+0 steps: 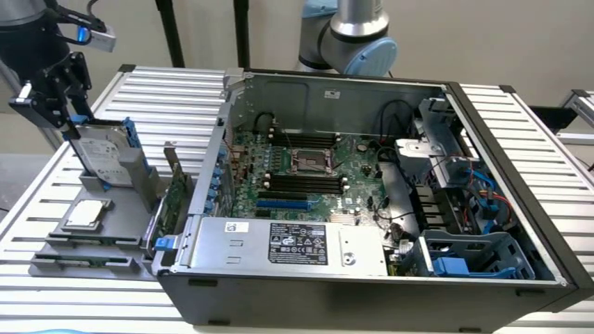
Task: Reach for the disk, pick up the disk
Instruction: 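Pick up the disk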
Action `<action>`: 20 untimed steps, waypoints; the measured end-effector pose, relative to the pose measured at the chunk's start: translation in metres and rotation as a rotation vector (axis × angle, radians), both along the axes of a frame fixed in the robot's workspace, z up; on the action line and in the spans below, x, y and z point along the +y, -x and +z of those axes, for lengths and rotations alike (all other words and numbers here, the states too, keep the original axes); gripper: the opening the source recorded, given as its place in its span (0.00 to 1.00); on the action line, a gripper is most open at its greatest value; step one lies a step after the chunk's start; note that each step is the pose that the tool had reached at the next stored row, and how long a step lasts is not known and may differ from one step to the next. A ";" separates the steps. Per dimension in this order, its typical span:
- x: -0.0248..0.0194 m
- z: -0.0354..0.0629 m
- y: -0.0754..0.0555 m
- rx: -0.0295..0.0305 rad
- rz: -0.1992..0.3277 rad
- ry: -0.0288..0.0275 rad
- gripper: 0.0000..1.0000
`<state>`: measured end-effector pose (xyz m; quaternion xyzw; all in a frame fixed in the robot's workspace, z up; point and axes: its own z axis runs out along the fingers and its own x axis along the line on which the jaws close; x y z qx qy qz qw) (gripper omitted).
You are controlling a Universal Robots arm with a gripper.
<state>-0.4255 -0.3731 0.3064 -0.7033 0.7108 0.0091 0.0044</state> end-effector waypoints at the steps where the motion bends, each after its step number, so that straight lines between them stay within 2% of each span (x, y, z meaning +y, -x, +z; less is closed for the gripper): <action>1: 0.0000 -0.0019 0.000 0.0000 0.000 0.0000 0.54; 4: 0.0003 -0.0073 0.001 -0.0018 0.000 0.0000 0.54; 7: 0.0006 -0.0123 0.002 -0.0068 0.000 -0.0001 0.54; 17: 0.0007 -0.0129 0.002 -0.0071 0.000 0.0000 0.54; 19: 0.0007 -0.0128 0.002 -0.0071 0.000 0.0001 0.45; 20: 0.0007 -0.0128 0.002 -0.0071 0.000 0.0001 0.45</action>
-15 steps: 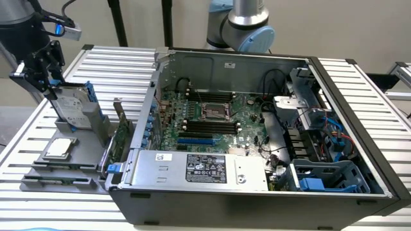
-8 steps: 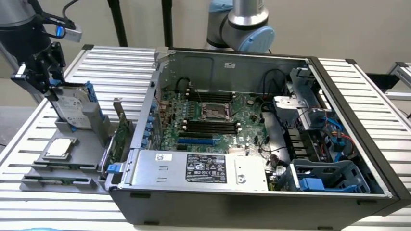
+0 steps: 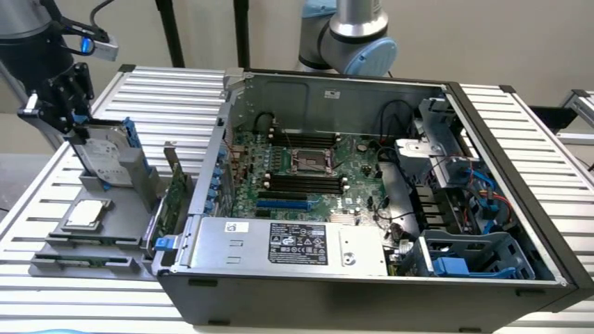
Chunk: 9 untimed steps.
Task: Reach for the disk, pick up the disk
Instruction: 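Pick up the disk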
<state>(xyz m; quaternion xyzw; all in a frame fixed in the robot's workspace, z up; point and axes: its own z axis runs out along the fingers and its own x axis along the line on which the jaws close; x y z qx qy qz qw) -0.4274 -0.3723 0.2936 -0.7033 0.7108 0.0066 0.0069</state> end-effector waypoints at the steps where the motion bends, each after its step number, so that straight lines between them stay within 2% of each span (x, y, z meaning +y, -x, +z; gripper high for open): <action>1: 0.0000 0.0000 0.000 0.0000 0.000 0.0002 0.39; 2: 0.0000 0.0000 0.000 0.0000 0.000 0.0000 0.39; 3: 0.0000 0.0000 0.000 0.0000 0.000 0.0000 0.34; 9: -0.0023 0.0000 0.000 0.0000 0.000 0.0000 0.34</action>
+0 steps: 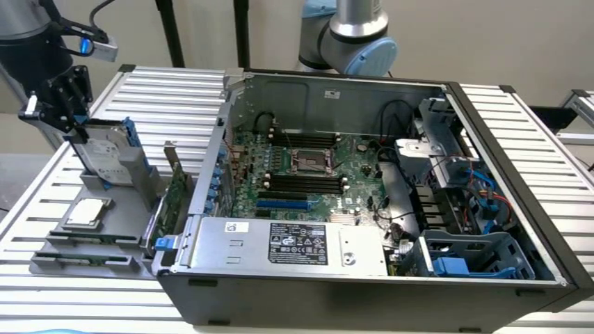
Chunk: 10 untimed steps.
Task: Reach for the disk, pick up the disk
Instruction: 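Pick up the disk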
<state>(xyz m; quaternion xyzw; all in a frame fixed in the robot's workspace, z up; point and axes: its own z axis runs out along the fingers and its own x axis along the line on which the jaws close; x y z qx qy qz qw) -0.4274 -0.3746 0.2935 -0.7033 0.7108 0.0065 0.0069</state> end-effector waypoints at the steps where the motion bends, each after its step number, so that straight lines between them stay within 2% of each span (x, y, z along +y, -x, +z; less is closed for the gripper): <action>1: -0.0007 0.0000 0.000 -0.0001 0.000 -0.0001 0.33; 10: -0.0017 0.0000 0.000 0.0000 0.000 -0.0001 0.33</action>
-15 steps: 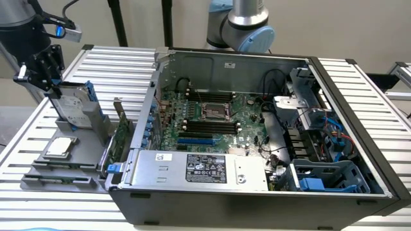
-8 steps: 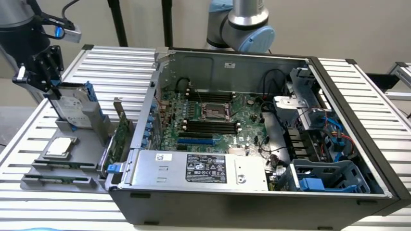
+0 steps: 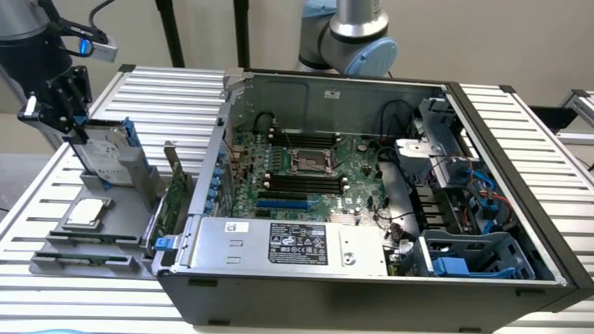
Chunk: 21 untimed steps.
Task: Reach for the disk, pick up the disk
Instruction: 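Pick up the disk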
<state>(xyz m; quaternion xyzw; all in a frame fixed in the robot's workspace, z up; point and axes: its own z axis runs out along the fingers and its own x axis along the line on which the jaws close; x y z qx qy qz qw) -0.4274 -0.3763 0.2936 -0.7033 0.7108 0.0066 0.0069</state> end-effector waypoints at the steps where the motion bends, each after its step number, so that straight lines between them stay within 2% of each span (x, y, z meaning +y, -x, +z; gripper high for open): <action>1: 0.0000 0.0000 0.000 0.0000 0.000 0.0000 0.33; 8: 0.0000 0.0003 0.000 -0.0002 0.000 -0.0001 0.33; 12: 0.0000 0.0055 0.000 0.0001 0.000 0.0000 0.33; 15: 0.0000 0.0132 -0.001 -0.0001 0.000 -0.0001 0.33; 21: 0.0000 0.0398 -0.003 0.0000 0.000 -0.0001 0.33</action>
